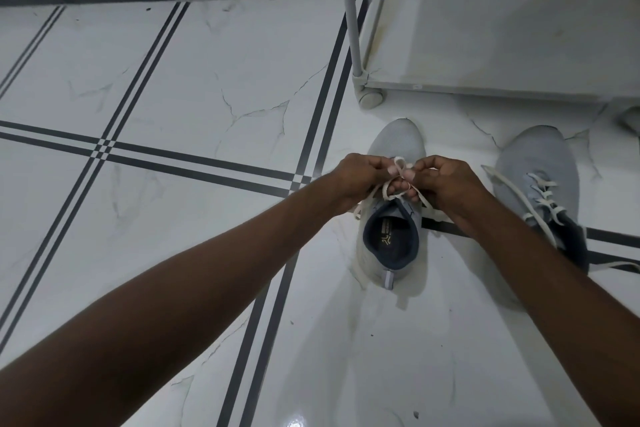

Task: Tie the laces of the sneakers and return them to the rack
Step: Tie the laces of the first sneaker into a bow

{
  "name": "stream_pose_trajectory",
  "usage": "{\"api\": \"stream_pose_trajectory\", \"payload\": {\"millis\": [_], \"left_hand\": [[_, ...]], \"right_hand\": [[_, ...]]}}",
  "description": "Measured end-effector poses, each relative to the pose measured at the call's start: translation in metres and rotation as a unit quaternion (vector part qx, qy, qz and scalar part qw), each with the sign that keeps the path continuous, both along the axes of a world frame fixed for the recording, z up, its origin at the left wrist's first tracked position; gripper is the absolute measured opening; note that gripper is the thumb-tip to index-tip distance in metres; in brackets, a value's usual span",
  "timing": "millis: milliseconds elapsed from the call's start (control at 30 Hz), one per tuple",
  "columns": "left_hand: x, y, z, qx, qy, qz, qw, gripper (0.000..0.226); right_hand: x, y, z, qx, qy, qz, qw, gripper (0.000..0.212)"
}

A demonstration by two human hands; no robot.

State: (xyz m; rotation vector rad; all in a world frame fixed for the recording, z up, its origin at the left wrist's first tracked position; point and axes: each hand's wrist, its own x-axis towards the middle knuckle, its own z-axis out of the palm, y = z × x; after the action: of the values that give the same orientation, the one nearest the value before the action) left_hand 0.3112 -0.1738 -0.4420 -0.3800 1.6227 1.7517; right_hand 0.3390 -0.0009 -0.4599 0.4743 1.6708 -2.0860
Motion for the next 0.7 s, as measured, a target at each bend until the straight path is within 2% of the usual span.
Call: {"api": "stream_pose_trajectory", "payload": {"millis": [67, 133, 200, 300, 400, 467, 533, 633, 700], "left_hand": [[0.0, -0.006, 0.001, 0.027, 0.011, -0.041, 0.999, 0.01], [0.002, -0.006, 0.001, -0.007, 0.041, -0.052, 0.998, 0.015], [0.004, 0.0, -0.003, -0.045, 0.058, -0.015, 0.997, 0.027], [0.005, 0.007, -0.007, -0.043, 0.051, 0.045, 0.997, 0.027], [0.003, 0.005, -0.004, -0.038, 0.034, 0.043, 0.998, 0.029], [0.0, 0.001, -0.001, -0.015, 0.02, 0.007, 1.0, 0.03], [-0.003, -0.005, 0.001, -0.016, 0.032, -0.045, 0.998, 0.03], [-0.008, -0.013, 0.003, -0.087, 0.126, -0.145, 0.977, 0.027], [-0.012, -0.014, 0.009, -0.148, 0.205, -0.213, 0.944, 0.026]], "right_hand": [[-0.001, -0.001, 0.001, 0.008, -0.013, -0.002, 1.0, 0.024], [-0.003, -0.004, 0.002, 0.024, -0.022, 0.002, 0.999, 0.025], [-0.005, -0.004, 0.001, 0.026, -0.028, 0.004, 0.999, 0.025], [-0.007, -0.002, -0.003, -0.009, -0.042, 0.015, 0.999, 0.019], [-0.008, 0.0, -0.009, -0.059, -0.051, 0.048, 0.996, 0.02], [-0.01, 0.001, -0.01, -0.06, -0.049, 0.071, 0.994, 0.022], [-0.014, 0.004, -0.007, -0.036, -0.05, 0.083, 0.995, 0.013], [-0.016, 0.008, -0.006, -0.019, -0.061, 0.087, 0.994, 0.014], [-0.016, 0.008, -0.005, -0.02, -0.062, 0.098, 0.993, 0.016]]}}
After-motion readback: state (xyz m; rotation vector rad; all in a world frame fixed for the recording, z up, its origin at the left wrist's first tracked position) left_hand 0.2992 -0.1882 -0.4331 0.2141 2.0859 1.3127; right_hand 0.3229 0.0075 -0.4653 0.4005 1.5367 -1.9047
